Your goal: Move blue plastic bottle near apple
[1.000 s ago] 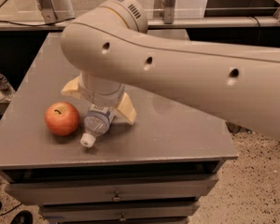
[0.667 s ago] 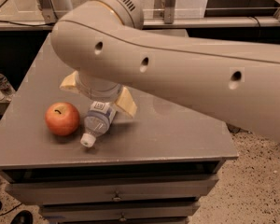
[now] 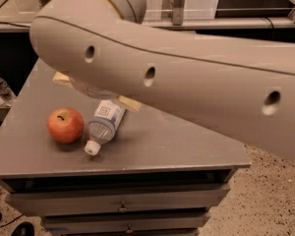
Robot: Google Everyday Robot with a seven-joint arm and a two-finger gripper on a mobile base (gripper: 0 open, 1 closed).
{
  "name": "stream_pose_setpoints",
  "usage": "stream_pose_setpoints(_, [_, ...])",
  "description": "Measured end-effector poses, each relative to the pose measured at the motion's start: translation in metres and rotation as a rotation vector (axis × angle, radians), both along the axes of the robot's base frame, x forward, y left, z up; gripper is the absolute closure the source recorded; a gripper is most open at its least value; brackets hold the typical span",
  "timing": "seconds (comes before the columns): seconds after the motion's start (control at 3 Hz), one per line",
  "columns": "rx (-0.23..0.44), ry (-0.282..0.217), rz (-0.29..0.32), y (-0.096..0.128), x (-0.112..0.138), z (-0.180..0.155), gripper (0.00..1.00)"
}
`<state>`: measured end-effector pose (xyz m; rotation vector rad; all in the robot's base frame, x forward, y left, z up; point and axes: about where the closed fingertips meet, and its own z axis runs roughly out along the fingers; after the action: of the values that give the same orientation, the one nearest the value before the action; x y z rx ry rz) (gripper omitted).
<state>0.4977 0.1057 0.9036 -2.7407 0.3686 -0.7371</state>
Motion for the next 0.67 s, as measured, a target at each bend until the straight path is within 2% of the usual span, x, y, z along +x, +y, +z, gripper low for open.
stream_pose_setpoints(0.33, [0.055,0.005,-0.008,-0.004,0.004,0.000,0.00])
stream_pose_setpoints(0.67, [0.176,0.010,-0.076,-0.057,0.024,-0.003,0.00])
